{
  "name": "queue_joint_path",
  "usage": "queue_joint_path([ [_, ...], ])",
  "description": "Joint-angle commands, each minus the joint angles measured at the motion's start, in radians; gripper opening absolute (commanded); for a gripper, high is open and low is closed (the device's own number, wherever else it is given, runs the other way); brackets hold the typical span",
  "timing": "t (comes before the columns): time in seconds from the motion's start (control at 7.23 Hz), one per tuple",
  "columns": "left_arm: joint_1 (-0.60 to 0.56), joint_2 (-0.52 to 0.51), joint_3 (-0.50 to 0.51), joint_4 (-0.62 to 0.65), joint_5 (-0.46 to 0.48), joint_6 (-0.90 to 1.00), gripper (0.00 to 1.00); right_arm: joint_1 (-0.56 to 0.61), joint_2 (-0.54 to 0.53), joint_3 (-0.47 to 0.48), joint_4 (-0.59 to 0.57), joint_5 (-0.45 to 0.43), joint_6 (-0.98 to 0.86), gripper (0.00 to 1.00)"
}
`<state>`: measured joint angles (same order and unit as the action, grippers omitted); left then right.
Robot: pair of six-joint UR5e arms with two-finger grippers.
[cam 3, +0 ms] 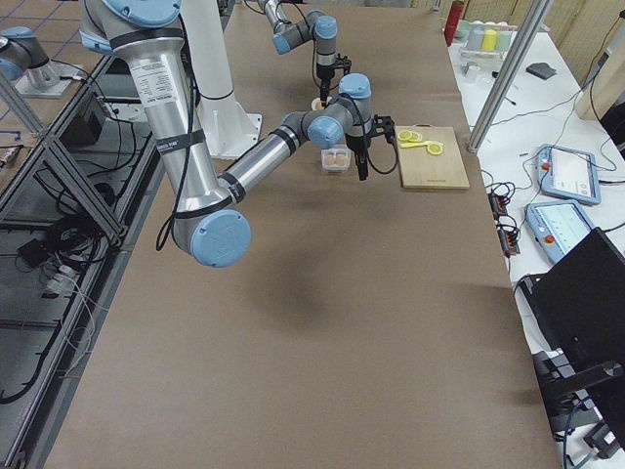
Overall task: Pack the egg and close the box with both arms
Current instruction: 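Lower the left gripper into the bowl and grasp the brown egg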
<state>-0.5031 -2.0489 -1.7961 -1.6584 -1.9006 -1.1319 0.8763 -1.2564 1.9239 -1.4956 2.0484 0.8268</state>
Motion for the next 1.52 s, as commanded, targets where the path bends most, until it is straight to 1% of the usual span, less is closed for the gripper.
queue_joint_path([
  [0.0, 0.005, 0.007, 0.009, -0.023, 0.000, -0.021, 0.94, 0.000, 0.000, 0.000, 0.000, -0.001, 0.000, 1.00],
  [0.42, 0.006, 0.007, 0.038, -0.046, 0.000, -0.074, 0.90, -0.002, 0.000, 0.000, 0.000, -0.001, 0.000, 1.00],
  [0.83, 0.011, 0.009, 0.095, -0.124, 0.000, -0.084, 0.88, -0.002, 0.000, 0.000, 0.000, -0.004, 0.000, 1.00],
  [1.11, 0.011, 0.009, 0.087, -0.126, 0.000, -0.089, 0.79, -0.005, 0.000, 0.001, 0.000, -0.007, 0.000, 1.00],
  [1.38, 0.009, 0.009, 0.075, -0.126, -0.037, -0.097, 0.35, -0.005, 0.000, 0.003, 0.000, -0.007, 0.000, 1.00],
])
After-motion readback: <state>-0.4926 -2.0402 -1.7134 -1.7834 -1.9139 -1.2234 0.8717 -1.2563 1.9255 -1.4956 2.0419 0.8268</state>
